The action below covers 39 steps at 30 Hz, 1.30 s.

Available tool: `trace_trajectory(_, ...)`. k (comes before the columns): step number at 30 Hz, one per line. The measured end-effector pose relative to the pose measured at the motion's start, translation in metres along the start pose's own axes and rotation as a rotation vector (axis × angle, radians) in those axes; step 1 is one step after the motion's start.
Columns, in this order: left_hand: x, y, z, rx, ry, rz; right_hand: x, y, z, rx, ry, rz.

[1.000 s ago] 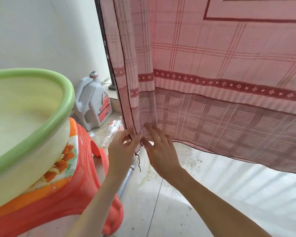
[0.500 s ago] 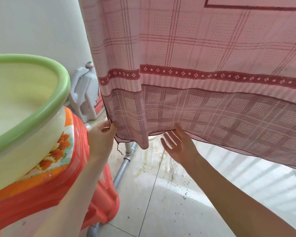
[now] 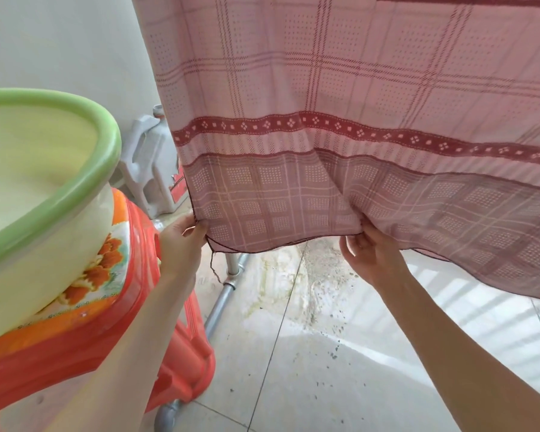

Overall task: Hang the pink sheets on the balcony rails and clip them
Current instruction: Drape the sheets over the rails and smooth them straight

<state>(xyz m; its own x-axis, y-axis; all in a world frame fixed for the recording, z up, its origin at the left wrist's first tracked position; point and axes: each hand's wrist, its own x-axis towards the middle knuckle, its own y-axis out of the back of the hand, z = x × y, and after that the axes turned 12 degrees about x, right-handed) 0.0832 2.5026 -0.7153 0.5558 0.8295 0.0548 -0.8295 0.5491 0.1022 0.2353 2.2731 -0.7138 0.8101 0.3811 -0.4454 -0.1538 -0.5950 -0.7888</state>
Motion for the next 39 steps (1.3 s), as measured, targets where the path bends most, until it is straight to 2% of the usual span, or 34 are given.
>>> trace_trajectory(4, 0.002, -0.005, -0.01, -0.106, 0.043, 0.018, 0.007, 0.023, 0.004, -0.246, 0.058, 0.015)
trace_trajectory(7, 0.009, -0.001, -0.018, -0.08, 0.038, 0.087, 0.005, 0.024, 0.022, -0.35, 0.068, -0.026)
trace_trajectory(11, 0.014, -0.001, -0.02, -0.07, 0.017, 0.168, 0.003, 0.018, 0.038, -0.282, 0.109, 0.004)
trace_trajectory(14, 0.009, -0.01, -0.01, -0.312, 0.076, 0.173, 0.001, 0.012, 0.039, -0.055, 0.056, 0.034)
trace_trajectory(16, 0.007, -0.014, -0.007, -0.449, 0.151, 0.077, 0.001, 0.006, 0.037, 0.098, 0.021, 0.037)
trace_trajectory(18, 0.005, -0.017, -0.011, -0.515, 0.169, -0.123, 0.0, 0.002, 0.034, 0.155, 0.008, 0.025)
trace_trajectory(20, -0.002, -0.022, -0.019, -0.542, 0.219, -0.258, 0.0, 0.0, 0.032, 0.184, 0.003, 0.015)
trace_trajectory(26, -0.018, -0.056, -0.031, -0.573, 0.45, -0.431, 0.001, 0.004, 0.034, 0.203, -0.003, 0.057)
trace_trajectory(32, -0.011, -0.067, -0.041, -0.677, 0.478, -0.308, 0.0, 0.013, 0.023, 0.276, 0.01, 0.07)
trace_trajectory(39, 0.005, -0.053, -0.045, -0.632, 0.489, -0.159, -0.009, 0.021, -0.004, 0.31, 0.085, -0.004)
